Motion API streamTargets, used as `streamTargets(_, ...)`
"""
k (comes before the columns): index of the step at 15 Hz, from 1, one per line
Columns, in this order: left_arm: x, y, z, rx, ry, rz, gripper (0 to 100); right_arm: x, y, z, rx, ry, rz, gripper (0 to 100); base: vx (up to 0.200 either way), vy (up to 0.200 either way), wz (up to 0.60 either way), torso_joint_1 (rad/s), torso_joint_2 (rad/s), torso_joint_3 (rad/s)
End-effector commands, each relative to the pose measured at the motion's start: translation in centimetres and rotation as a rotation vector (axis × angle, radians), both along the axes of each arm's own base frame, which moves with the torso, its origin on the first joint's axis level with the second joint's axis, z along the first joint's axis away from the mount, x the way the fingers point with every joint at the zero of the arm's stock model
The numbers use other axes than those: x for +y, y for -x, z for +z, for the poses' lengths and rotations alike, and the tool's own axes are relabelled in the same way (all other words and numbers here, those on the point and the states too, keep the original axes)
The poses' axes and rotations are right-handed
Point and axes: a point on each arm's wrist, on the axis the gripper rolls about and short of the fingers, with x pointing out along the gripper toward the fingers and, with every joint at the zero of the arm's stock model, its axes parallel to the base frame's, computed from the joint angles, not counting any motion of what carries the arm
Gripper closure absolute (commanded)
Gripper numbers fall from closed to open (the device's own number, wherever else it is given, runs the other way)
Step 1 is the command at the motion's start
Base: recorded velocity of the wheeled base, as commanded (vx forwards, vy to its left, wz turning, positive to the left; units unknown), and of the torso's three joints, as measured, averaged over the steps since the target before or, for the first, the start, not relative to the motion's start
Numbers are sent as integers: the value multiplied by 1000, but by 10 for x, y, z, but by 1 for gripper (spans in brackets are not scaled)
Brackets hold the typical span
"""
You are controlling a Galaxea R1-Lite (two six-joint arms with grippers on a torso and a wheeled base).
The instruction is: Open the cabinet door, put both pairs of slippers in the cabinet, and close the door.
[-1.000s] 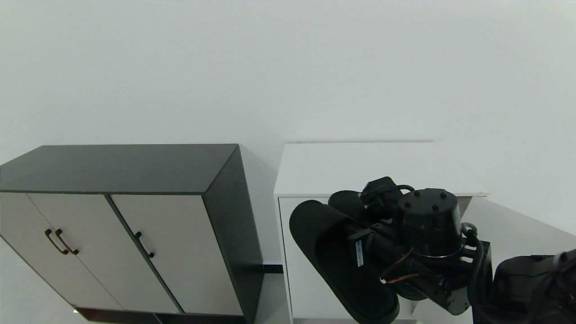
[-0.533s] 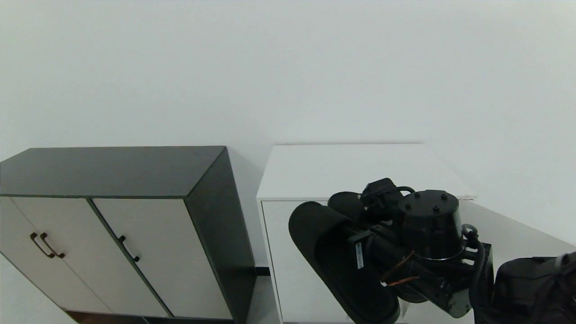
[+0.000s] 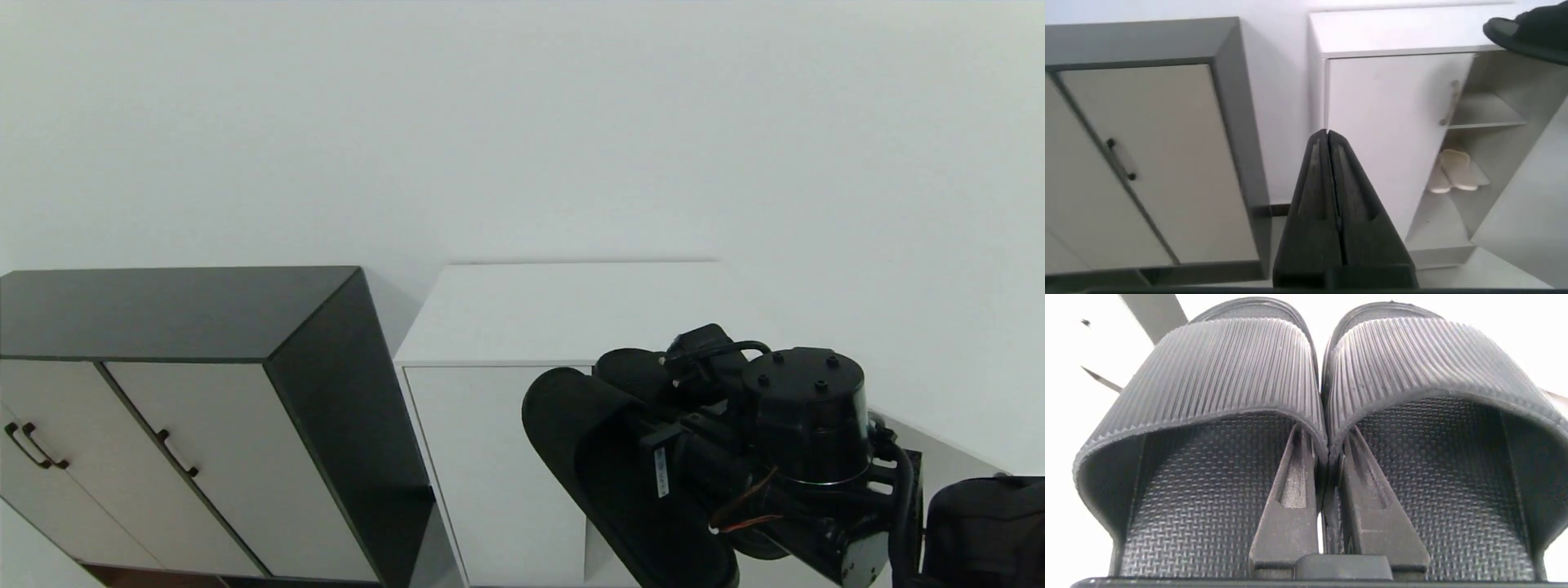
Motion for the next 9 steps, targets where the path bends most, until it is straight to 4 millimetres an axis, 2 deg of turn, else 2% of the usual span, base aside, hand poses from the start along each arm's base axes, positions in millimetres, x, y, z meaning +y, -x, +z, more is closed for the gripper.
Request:
streamTargets(1, 0, 0, 0, 0, 0, 0, 100, 0, 0, 1, -2, -2, 0, 100, 0, -200, 0, -7, 2, 2)
streamTargets(5, 0, 0, 0, -2, 0, 0, 100, 0, 0, 1, -2, -2, 0, 100, 0, -200, 0, 4, 2, 2)
streamTargets(9, 0, 0, 0, 0, 2, 0, 100, 0, 0, -1, 1, 0, -1, 100, 0, 0, 0, 0, 0, 0)
